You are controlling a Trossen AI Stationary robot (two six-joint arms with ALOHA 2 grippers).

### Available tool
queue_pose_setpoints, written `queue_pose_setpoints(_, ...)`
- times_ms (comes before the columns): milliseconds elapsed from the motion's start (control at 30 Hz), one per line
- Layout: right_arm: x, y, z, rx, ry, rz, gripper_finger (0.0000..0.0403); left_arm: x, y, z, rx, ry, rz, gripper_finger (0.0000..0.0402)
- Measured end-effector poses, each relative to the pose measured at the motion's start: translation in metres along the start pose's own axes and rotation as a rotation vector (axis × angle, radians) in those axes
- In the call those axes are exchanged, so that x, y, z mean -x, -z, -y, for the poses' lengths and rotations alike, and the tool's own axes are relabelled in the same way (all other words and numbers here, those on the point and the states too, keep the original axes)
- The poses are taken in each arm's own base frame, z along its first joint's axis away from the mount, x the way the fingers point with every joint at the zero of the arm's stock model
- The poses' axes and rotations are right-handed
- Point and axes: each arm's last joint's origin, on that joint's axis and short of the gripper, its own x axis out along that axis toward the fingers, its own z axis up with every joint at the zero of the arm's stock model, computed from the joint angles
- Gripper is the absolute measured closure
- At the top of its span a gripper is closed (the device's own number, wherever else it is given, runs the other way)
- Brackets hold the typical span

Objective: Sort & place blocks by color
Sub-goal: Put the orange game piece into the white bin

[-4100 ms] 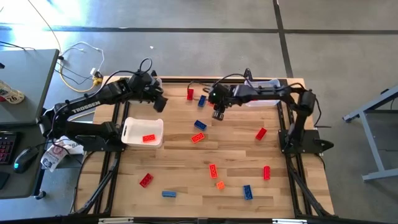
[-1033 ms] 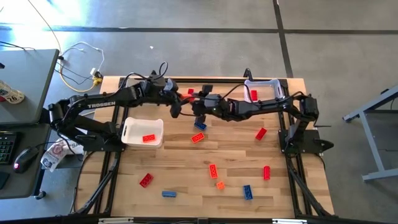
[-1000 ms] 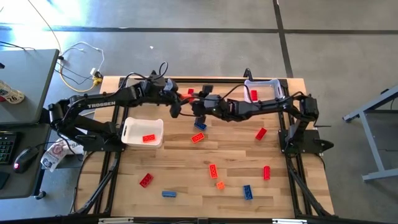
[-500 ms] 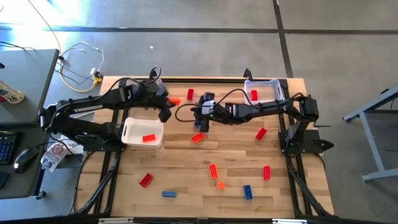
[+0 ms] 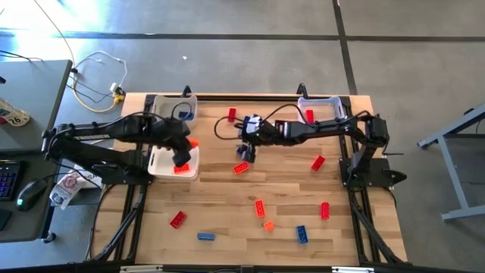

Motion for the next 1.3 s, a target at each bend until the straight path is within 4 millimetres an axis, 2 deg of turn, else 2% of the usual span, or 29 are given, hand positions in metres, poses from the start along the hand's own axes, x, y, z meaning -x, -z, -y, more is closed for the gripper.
queue_pose_setpoints(267,-0.001,0.009,0.007,-0.105,-0.018,-0.083,0.0167,-0.001,0.02,0.005,0.067,-0.047,-0.189,0.033)
queue_pose_setpoints(633,-0.023,0.026,0.002,-0.114,-0.04,-0.166,0.0167,-0.027,0.048,0.003,0.142,-0.05,-0.347,0.033)
queue_pose_setpoints(1000,-0.048,0.047,-0.004,-0.131,-0.073,-0.259,0.0167,-0.029,0.051,0.004,0.148,-0.025,-0.374,0.0329)
queue_pose_setpoints(1300,-0.06,0.058,-0.007,-0.134,-0.115,-0.302,0.0167,-0.029,0.051,0.004,0.148,-0.025,-0.373,0.03)
